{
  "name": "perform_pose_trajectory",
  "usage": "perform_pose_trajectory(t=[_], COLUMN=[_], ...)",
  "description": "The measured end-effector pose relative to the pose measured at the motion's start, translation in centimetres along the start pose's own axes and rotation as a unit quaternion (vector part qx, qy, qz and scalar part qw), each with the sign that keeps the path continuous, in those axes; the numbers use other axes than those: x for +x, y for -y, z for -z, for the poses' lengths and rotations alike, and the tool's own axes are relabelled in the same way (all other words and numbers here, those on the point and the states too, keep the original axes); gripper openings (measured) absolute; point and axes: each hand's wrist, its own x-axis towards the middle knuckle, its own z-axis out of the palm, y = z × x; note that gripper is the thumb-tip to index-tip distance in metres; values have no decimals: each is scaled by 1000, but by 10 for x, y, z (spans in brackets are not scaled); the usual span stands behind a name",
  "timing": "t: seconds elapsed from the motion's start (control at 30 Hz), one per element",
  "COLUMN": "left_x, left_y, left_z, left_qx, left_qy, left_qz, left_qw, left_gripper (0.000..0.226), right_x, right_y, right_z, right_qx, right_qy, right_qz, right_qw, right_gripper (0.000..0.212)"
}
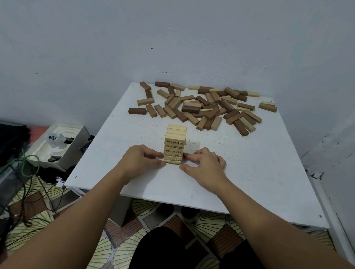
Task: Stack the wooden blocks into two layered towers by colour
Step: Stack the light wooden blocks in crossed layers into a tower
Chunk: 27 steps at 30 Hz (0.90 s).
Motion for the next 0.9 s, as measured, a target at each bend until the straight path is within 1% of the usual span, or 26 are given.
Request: perform_pose_trajectory(t=[0.17,0.37,0.47,0.53,0.6,0.7,0.77,0.83,0.9], left_x=[-1,-3,-6,-7,-4,3,8,12,18], left_y=[-2,-6,-10,-11,-14,-28,-48,-74,-104], left_z=[0,1,5,10,16,27,34,35,27], left_qx=[14,1,-18,-32,8,96,108,125,171], left_qy=[-3,-9,10,5,-25,-107,-162,-179,-164], left_qz=[1,7,13,5,-13,-46,-72,-106,-146], left_qw=[1000,1000,1000,999,1000,989,978,970,960], left_gripper=[20,27,30,29,31,40,41,37,36], right_x=[1,2,2,2,3,11,19,27,33], right_y=[1,0,-2,-4,-6,-13,-19,-25,-32], right_z=[-1,-2,-1,2,9,26,41,56,69], right_qx=[4,8,21,22,7,-38,-45,-43,-62], right_qy=[0,-3,1,0,-8,-27,-32,-35,-36], right_qz=[-5,-7,-8,-5,1,8,-6,-21,-29], right_qw=[1000,1000,1000,1000,1000,999,998,998,997], right_gripper=[35,35,40,47,52,56,59,61,61])
